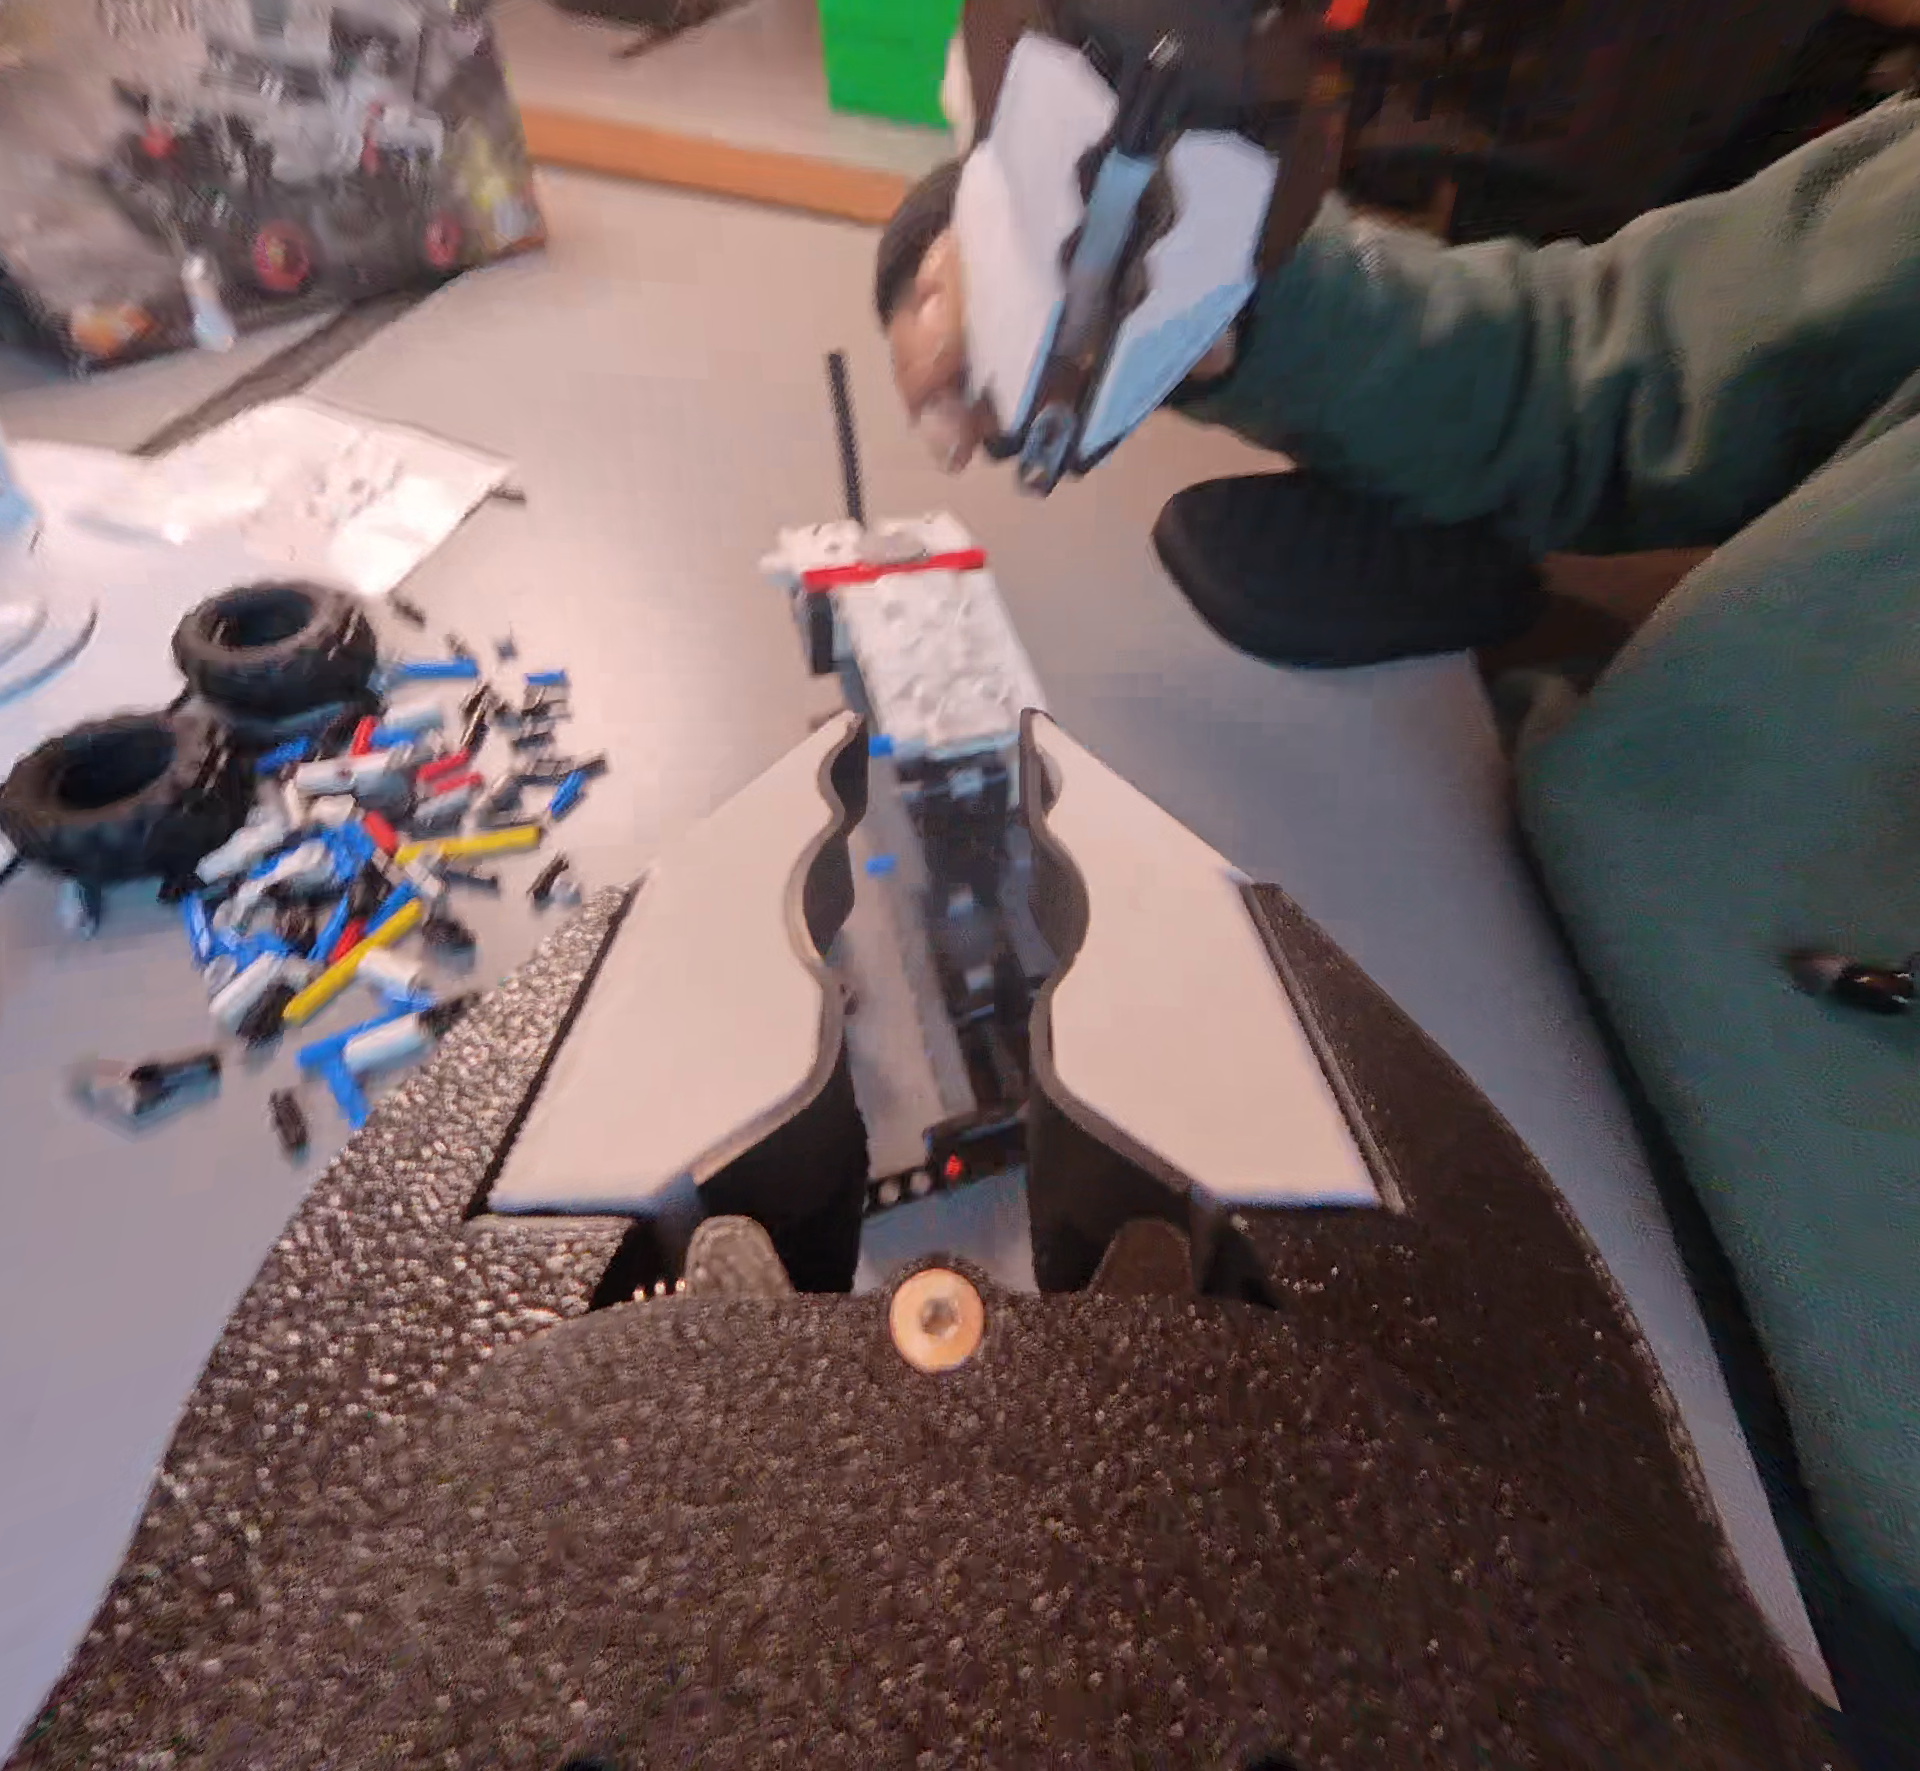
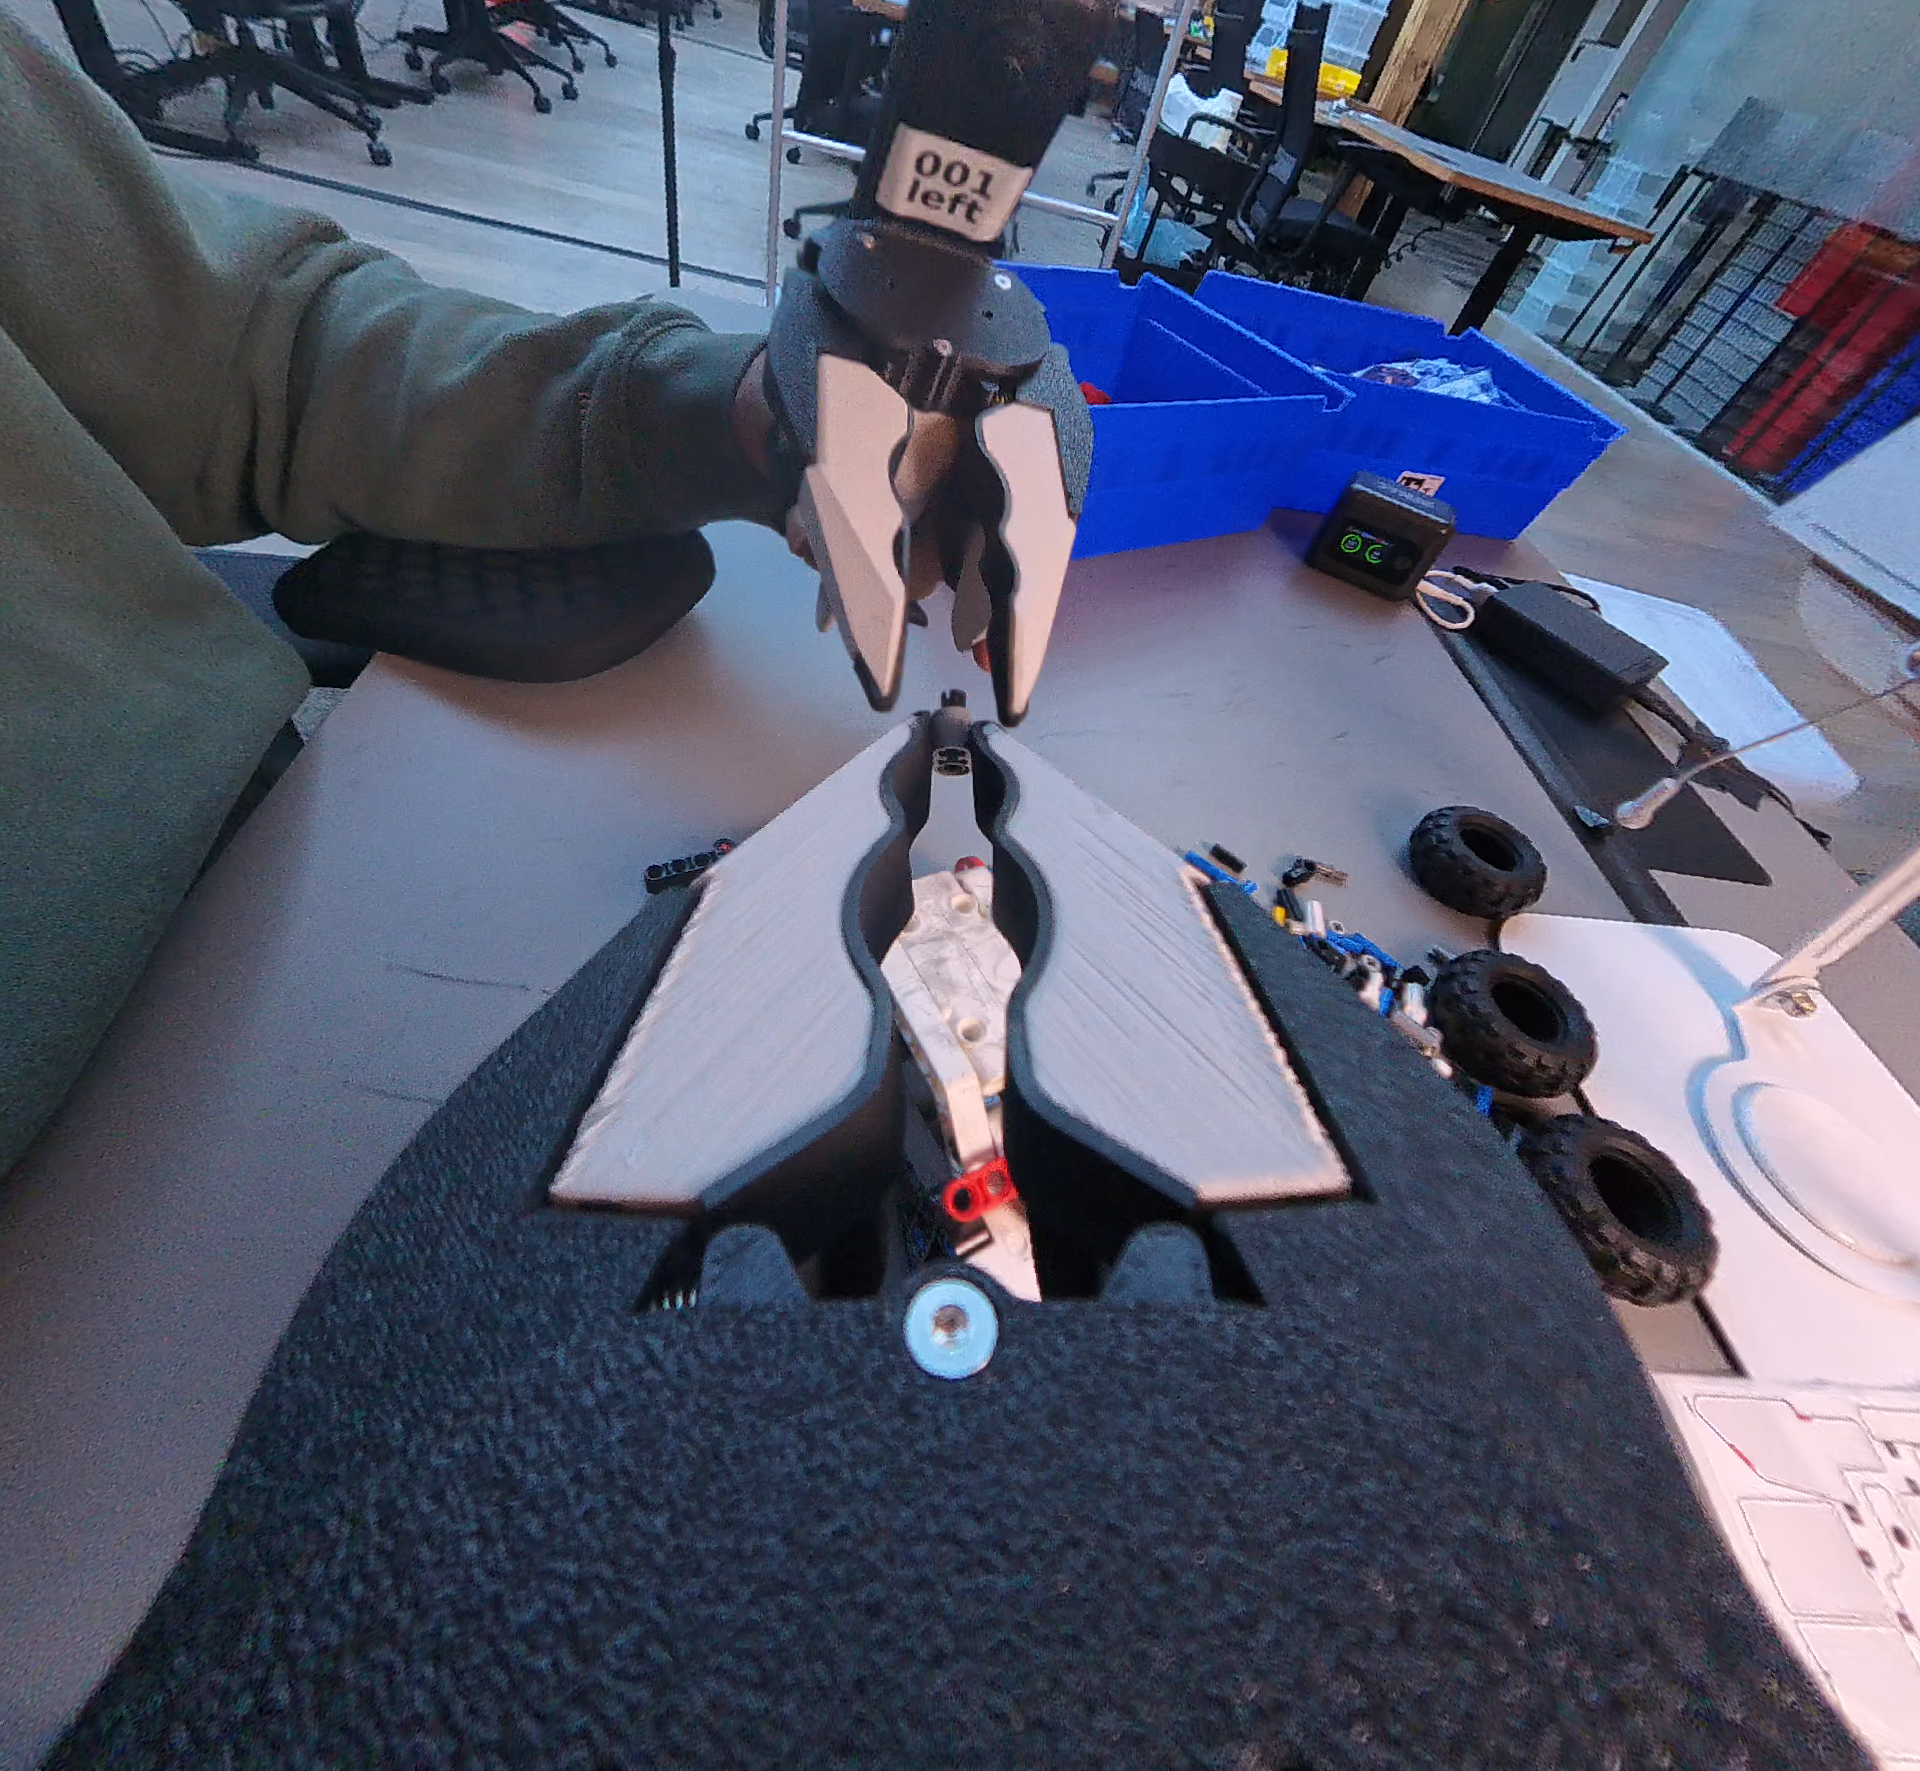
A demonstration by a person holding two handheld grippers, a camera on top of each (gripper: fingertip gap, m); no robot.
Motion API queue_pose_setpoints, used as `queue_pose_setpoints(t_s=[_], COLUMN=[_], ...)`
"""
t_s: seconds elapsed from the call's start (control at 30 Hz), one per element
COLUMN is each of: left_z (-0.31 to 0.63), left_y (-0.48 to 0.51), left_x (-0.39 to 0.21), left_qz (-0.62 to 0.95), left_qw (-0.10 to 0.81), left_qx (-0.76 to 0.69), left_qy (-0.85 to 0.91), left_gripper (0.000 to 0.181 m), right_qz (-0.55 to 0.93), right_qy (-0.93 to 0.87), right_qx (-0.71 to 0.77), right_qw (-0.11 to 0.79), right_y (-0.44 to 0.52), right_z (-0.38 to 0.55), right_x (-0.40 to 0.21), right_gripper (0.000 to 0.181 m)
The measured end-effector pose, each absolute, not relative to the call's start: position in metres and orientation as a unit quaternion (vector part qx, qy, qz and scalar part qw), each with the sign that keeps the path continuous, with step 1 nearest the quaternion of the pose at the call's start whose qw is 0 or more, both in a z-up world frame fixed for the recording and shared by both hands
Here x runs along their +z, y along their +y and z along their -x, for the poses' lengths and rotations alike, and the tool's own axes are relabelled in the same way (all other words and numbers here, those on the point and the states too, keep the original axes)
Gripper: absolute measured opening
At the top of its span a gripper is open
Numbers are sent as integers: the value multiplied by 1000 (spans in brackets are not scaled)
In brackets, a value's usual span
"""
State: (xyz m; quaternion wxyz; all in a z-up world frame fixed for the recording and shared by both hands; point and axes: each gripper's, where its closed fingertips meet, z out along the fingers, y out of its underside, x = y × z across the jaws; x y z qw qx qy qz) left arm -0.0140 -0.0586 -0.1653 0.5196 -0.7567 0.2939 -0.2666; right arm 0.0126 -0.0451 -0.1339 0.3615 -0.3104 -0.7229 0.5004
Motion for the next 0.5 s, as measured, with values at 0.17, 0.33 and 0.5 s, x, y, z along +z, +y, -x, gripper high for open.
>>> queue_pose_setpoints(t_s=[0.17, 0.33, 0.5], left_z=[-15, -19, -19], left_y=[-65, -65, -65], left_x=[-138, -142, -140], left_qz=[704, 706, 707], left_qw=[571, 574, 576], left_qx=[-258, -223, -197], left_qy=[334, 351, 359], left_gripper=[15, 7, 4], right_qz=[300, 292, 290], right_qy=[-736, -739, -738], right_qx=[496, 502, 503], right_qw=[348, 342, 343], right_y=[-58, -66, -66], right_z=[-11, -11, -12], right_x=[-141, -140, -138], right_gripper=[7, 7, 6])
